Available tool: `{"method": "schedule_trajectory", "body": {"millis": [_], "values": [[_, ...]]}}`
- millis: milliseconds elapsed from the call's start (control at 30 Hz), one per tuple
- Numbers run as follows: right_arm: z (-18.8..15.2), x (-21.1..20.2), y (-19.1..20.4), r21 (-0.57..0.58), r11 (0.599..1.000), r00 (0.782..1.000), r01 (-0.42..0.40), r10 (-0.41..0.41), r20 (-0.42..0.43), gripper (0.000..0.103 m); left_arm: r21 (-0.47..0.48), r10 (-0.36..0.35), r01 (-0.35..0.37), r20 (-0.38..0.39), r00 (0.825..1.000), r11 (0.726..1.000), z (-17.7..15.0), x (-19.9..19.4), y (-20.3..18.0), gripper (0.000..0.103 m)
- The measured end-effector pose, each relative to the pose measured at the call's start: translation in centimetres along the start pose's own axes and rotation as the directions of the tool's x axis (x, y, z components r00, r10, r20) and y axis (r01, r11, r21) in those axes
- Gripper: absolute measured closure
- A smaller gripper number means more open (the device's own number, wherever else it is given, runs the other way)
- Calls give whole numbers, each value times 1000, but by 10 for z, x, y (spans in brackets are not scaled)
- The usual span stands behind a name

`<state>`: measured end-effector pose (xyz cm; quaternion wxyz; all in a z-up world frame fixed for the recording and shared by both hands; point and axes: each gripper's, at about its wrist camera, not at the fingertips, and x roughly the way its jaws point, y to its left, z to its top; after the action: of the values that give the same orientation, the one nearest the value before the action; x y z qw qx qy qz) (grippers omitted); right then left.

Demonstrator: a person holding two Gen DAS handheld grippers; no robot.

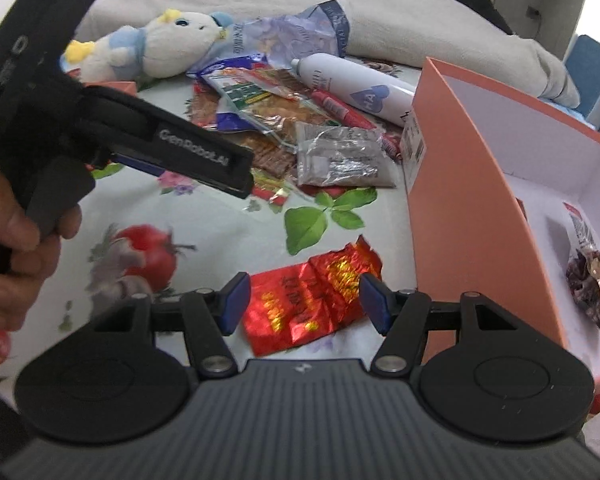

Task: Organize snacks
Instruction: 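Lower right tool onto red foil candy packet while left tool approaches dried-tofu packet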

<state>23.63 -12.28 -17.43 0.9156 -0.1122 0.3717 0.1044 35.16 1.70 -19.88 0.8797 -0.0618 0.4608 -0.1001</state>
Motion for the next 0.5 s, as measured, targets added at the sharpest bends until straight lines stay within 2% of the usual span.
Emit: {"method": "schedule_trajectory", "body": {"millis": [100,233,500], "values": [[2,8,5,-50,998,1000,30,-29,11,41,51,-8,8,2,1000,999,7,12,-4,11],[5,19,9,-89,995,999,46,-46,11,41,51,-4,4,13,1000,999,17,26,-5,11],[6,34,5,-81,995,998,64,-65,-2,40,136,-2,-3,32,999,991,31,43,-16,11]]}}
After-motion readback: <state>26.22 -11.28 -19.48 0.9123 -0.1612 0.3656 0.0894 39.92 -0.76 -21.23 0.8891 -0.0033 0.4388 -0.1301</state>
